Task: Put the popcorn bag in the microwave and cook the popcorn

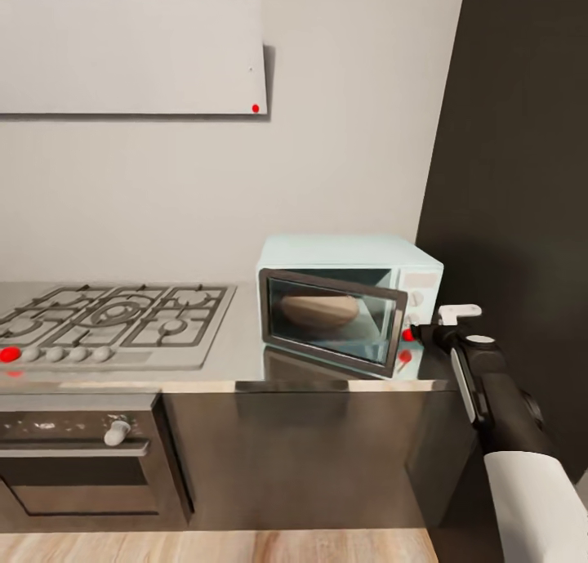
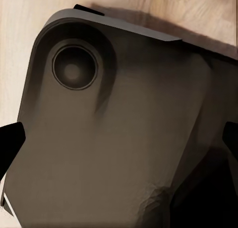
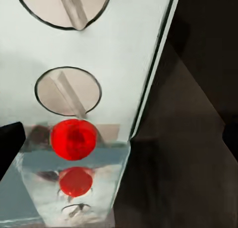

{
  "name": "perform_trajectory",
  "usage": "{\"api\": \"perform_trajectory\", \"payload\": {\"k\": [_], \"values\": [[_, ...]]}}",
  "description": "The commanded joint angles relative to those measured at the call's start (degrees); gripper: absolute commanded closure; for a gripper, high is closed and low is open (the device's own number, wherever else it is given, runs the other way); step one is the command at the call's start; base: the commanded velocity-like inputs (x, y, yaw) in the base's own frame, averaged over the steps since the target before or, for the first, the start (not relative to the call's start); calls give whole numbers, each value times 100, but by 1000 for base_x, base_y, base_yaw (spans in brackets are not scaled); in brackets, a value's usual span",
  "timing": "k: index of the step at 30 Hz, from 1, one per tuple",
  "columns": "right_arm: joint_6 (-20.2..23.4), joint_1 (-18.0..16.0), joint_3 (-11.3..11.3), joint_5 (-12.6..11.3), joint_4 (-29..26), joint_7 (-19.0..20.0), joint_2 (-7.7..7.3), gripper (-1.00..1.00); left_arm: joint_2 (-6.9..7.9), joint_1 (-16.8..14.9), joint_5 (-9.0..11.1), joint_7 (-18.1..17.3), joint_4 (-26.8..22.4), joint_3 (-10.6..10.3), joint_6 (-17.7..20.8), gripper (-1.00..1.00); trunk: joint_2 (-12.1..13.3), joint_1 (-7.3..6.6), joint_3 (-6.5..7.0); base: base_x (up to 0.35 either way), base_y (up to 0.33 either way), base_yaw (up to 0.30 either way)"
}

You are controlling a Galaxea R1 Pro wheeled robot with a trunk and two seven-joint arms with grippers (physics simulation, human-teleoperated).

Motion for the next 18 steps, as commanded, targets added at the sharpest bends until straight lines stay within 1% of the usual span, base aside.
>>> {"api": "perform_trajectory", "payload": {"k": [1, 3, 6, 13, 15, 18], "values": [[30, -4, -6, 61, -3, 207, 9, -100, -1, -2, 19, -18, 1, 32, -15, -100, -3, 3, -6, 249, 0, 0], [36, -4, -8, 60, 0, 515, 9, -100, -1, -2, 18, -18, 1, 32, -17, -100, -3, 3, -6, 190, 0, 0], [40, -4, -12, 67, 1, 1140, -7, -100, -8, -2, 17, -18, 1, 33, -20, -100, -3, 3, -6, 54, 0, 0], [48, -4, -13, 74, -2, 2148, -73, -100, -4, -2, 18, -18, 1, 33, -21, -100, -3, 3, -6, 6, 0, 0], [49, -4, -13, 84, -3, 2370, -82, -100, -4, -2, 18, -18, 1, 33, -21, -100, -3, 3, -6, 0, 0, 0], [49, -4, -13, 92, -6, 2811, -87, -100, -3, -2, 15, -18, 1, 24, -21, -100, -3, 3, -6, 0, 0, 0]]}}
